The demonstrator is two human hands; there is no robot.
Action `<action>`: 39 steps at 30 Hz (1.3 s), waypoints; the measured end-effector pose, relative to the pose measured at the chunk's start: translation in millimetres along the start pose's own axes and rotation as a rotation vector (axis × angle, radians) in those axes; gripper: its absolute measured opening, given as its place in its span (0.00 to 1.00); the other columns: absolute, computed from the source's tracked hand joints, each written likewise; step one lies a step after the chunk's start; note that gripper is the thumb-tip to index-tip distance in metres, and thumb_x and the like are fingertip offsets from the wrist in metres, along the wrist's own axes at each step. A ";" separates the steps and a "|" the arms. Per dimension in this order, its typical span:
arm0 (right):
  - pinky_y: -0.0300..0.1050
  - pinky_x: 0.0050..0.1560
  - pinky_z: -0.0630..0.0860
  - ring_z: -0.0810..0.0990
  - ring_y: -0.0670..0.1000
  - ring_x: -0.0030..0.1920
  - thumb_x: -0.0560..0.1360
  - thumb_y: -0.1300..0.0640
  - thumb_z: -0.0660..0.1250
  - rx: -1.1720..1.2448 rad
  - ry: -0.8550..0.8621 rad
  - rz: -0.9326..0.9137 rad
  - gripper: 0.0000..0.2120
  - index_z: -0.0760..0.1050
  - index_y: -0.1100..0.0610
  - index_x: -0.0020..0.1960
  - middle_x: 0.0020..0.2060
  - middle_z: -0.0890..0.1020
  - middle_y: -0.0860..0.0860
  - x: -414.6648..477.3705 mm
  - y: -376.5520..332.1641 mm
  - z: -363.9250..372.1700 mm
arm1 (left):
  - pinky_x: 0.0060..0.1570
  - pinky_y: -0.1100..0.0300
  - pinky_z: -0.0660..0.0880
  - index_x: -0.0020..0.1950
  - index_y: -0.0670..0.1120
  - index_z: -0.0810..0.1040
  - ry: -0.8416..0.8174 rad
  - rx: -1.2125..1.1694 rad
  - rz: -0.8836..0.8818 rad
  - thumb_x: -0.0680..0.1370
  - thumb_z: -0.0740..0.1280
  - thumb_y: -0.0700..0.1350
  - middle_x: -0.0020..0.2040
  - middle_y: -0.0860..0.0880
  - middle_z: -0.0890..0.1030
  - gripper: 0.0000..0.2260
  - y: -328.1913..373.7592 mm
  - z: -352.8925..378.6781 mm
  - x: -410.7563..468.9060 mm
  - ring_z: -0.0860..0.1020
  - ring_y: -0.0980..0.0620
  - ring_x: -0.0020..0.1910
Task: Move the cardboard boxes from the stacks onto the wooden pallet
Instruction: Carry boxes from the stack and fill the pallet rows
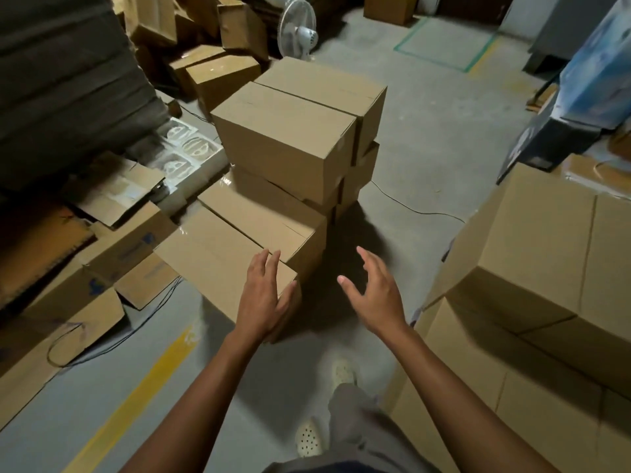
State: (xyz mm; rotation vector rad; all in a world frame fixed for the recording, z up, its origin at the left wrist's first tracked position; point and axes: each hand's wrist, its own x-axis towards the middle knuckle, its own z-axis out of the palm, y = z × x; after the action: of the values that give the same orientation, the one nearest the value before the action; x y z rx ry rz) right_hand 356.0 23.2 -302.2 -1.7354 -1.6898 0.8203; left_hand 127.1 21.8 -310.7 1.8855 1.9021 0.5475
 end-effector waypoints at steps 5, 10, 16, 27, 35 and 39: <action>0.57 0.65 0.77 0.70 0.51 0.73 0.78 0.42 0.67 0.008 0.034 0.006 0.33 0.61 0.49 0.79 0.75 0.68 0.50 73.7 -2.2 -9.8 | 0.77 0.46 0.58 0.81 0.47 0.57 0.062 -0.023 0.016 0.82 0.64 0.54 0.81 0.43 0.58 0.30 11.2 -4.0 71.1 0.54 0.44 0.80; 0.57 0.64 0.79 0.70 0.52 0.72 0.78 0.42 0.67 0.011 0.049 0.007 0.32 0.62 0.49 0.78 0.75 0.69 0.51 173.0 6.8 -34.5 | 0.77 0.47 0.57 0.81 0.47 0.57 0.105 -0.062 -0.002 0.82 0.65 0.53 0.81 0.43 0.58 0.30 36.8 2.5 161.4 0.54 0.44 0.80; 0.55 0.65 0.78 0.71 0.52 0.72 0.79 0.41 0.66 0.037 0.011 0.001 0.32 0.62 0.49 0.78 0.75 0.68 0.51 292.0 12.0 -73.3 | 0.75 0.51 0.59 0.81 0.47 0.59 0.152 -0.236 -0.141 0.82 0.64 0.52 0.80 0.45 0.60 0.29 77.6 12.9 259.2 0.57 0.47 0.79; 0.44 0.57 0.75 0.75 0.52 0.68 0.79 0.44 0.67 0.095 -0.088 0.110 0.29 0.65 0.51 0.77 0.73 0.72 0.52 478.6 21.9 -89.3 | 0.71 0.49 0.66 0.77 0.49 0.67 0.264 -0.792 -0.599 0.82 0.65 0.52 0.76 0.47 0.68 0.24 85.2 38.9 407.0 0.65 0.48 0.75; 0.54 0.67 0.75 0.73 0.54 0.70 0.79 0.43 0.67 0.117 -0.221 0.221 0.28 0.66 0.52 0.76 0.72 0.73 0.53 584.2 43.1 -67.1 | 0.67 0.49 0.68 0.75 0.44 0.67 0.224 -1.119 -0.920 0.83 0.64 0.50 0.70 0.46 0.72 0.22 55.8 57.1 494.4 0.71 0.48 0.69; 0.57 0.70 0.72 0.70 0.56 0.73 0.80 0.44 0.67 0.042 -0.299 0.256 0.29 0.66 0.52 0.77 0.74 0.71 0.54 630.2 51.9 -52.8 | 0.71 0.45 0.63 0.75 0.44 0.64 0.135 -1.505 -1.153 0.84 0.61 0.49 0.69 0.37 0.71 0.21 58.0 59.6 518.1 0.70 0.39 0.69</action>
State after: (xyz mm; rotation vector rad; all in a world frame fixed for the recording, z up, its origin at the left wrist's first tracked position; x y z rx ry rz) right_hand 436.4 652.0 -329.7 -1.9001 -1.6372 1.2762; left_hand 205.3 540.1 -335.2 -0.1973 1.4198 1.1358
